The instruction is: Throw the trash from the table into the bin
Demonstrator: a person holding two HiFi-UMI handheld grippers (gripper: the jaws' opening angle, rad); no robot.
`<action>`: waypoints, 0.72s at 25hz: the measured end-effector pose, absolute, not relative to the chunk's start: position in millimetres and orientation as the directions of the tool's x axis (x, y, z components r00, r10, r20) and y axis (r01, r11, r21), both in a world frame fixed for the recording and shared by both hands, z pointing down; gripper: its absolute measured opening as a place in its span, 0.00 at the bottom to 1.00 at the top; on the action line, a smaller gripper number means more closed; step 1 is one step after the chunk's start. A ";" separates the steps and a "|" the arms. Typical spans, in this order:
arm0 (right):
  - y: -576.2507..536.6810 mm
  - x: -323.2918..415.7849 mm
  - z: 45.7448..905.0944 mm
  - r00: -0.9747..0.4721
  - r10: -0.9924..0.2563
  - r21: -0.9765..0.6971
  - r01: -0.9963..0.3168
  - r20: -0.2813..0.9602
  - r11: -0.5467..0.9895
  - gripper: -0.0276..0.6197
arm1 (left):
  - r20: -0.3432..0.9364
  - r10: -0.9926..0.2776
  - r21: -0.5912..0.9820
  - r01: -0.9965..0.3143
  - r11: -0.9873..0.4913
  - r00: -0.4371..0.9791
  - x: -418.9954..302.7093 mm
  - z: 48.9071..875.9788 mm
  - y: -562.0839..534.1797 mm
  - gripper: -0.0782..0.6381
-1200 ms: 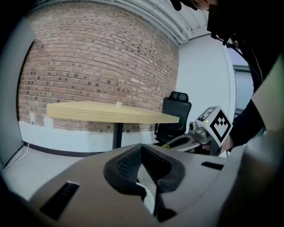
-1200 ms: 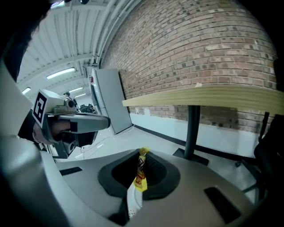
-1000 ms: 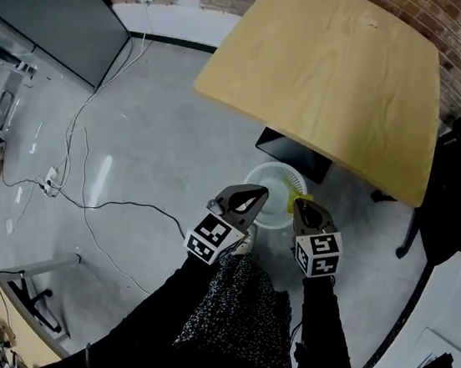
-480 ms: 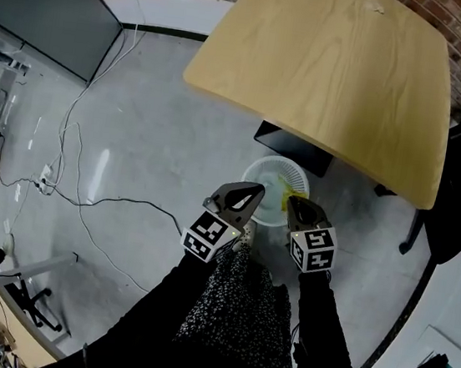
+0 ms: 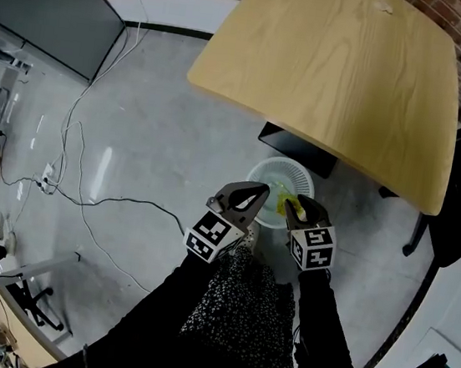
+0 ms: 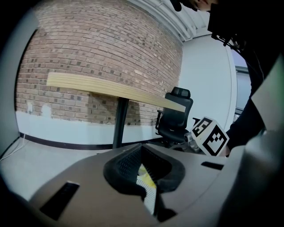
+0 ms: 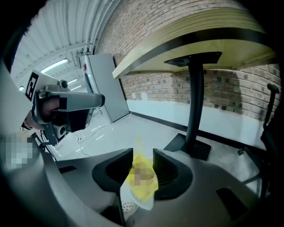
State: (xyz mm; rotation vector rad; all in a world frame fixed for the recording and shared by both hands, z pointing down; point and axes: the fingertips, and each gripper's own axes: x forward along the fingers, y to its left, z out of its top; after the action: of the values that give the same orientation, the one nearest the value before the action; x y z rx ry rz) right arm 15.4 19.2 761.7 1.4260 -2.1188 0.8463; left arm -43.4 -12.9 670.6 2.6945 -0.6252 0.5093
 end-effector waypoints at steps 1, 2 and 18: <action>18.1 17.0 764.2 -0.360 -0.657 -0.237 -0.933 0.663 0.272 0.25 | 0.411 -0.355 0.231 -0.473 -0.850 0.840 -43.6 671.6 -13.2 0.11; 16.5 18.9 766.9 -0.353 -0.658 -0.235 -0.935 0.665 0.264 0.29 | 0.412 -0.355 0.231 -0.473 -0.850 0.839 -43.7 672.9 -13.9 0.11; 3.7 25.9 731.6 -0.338 -0.703 -0.244 -0.941 0.626 0.236 0.36 | 0.398 -0.380 0.213 -0.487 -0.847 0.835 -41.2 646.1 -19.1 0.11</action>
State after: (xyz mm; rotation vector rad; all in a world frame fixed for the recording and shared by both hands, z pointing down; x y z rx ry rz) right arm 25.9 3.7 731.6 1.5116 -2.1285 0.8416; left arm -41.2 -19.1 646.1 2.7088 -0.6576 0.4965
